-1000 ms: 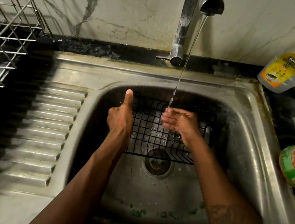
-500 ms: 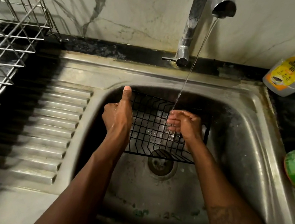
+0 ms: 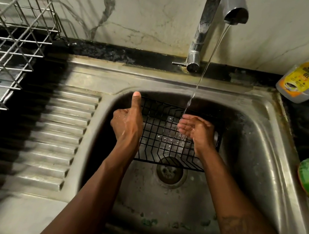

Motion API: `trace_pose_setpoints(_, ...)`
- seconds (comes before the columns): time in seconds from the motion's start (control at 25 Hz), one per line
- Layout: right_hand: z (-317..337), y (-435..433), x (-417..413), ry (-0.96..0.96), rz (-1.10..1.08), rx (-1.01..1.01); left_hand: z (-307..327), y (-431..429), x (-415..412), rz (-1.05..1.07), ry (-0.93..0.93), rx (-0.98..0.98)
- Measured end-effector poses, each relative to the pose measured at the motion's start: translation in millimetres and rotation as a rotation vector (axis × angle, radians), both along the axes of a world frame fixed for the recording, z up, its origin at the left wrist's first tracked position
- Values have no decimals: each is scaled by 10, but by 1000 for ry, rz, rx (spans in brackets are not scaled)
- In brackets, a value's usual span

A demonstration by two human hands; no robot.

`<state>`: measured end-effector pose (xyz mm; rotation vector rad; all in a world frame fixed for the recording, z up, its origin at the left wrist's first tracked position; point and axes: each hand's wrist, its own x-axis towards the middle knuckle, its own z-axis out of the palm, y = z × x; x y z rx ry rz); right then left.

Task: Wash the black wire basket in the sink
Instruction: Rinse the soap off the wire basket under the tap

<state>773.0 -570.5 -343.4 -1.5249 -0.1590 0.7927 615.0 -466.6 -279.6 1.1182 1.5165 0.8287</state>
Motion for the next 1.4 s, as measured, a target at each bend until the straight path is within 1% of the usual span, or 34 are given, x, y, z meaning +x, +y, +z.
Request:
trace_pose_setpoints(0.04, -13, 3, -13, 47, -11, 20, -10, -5, -2, -15, 16, 4)
trace_pose_setpoints(0.08, -32, -14, -53, 85, 83, -21, -5, -10, -6, -14, 7, -1)
trace_pose_setpoints(0.12, -41, -44, -99, 103, 241, -109, -23, 1, -10, -8, -1, -14)
trace_pose_setpoints(0.16, -38, -68, -146, 80, 379, -193, -23, 8, -14, -5, -5, -29)
trace_pose_setpoints(0.2, -20, -69, -174, 3, 425, -238, -8, 6, -10, -8, 1, -53)
trace_pose_setpoints(0.24, 10, -49, -199, -136, 378, -225, 8, -4, -9, -8, -2, -79)
trace_pose_setpoints(0.28, 29, -22, -221, -345, 273, -169, 9, -5, -11, -1, -1, -99)
trace_pose_setpoints(0.36, 56, 34, -267, -905, 67, -35, 17, -1, -14, -4, -24, -173)
trace_pose_setpoints(0.4, 42, 50, -283, -1147, 11, 23, -7, 15, -14, -5, -47, -221)
trace_pose_setpoints(0.44, 21, 60, -285, -1309, -16, 52, -22, 25, -10, -4, -66, -270)
trace_pose_setpoints(0.48, -8, 68, -281, -1387, -20, 34, -52, 22, -10, -5, -87, -299)
trace_pose_setpoints(0.52, -23, 79, -276, -1416, 2, -20, -74, -2, -6, -22, -106, -315)
trace_pose_setpoints(0.64, 42, 169, -412, -1435, 157, -297, -51, -136, 57, -146, -116, -317)
trace_pose_setpoints(0.72, 134, 231, -508, -1436, 282, -370, -125, -192, 106, -184, -52, -307)
trace_pose_setpoints(0.8, 184, 162, -379, -1452, 355, -420, -135, -152, 81, -149, -4, -294)
trace_pose_setpoints(0.88, 151, -58, -89, -1449, 311, -526, -98, -25, 21, -83, -36, -269)
trace_pose_setpoints(0.96, 105, -259, 151, -1325, 215, -615, -96, 92, -24, -43, -83, -256)
trace_pose_setpoints(1.04, 91, -237, 153, -1203, 162, -664, -106, 148, -46, -59, -108, -267)
trace_pose_setpoints(1.12, 76, -104, -31, -1200, 148, -714, -84, 172, -70, -117, -124, -290)
trace_pose_setpoints(1.24, 46, -52, -179, -1162, 209, -660, -13, 243, -125, -215, -209, -418)
trace_pose_setpoints(1.32, 43, -64, -164, -1126, 237, -626, 30, 256, -122, -232, -279, -524)
trace_pose_setpoints(1.4, 133, -56, -117, -1071, 247, -581, 68, 253, -111, -233, -387, -636)
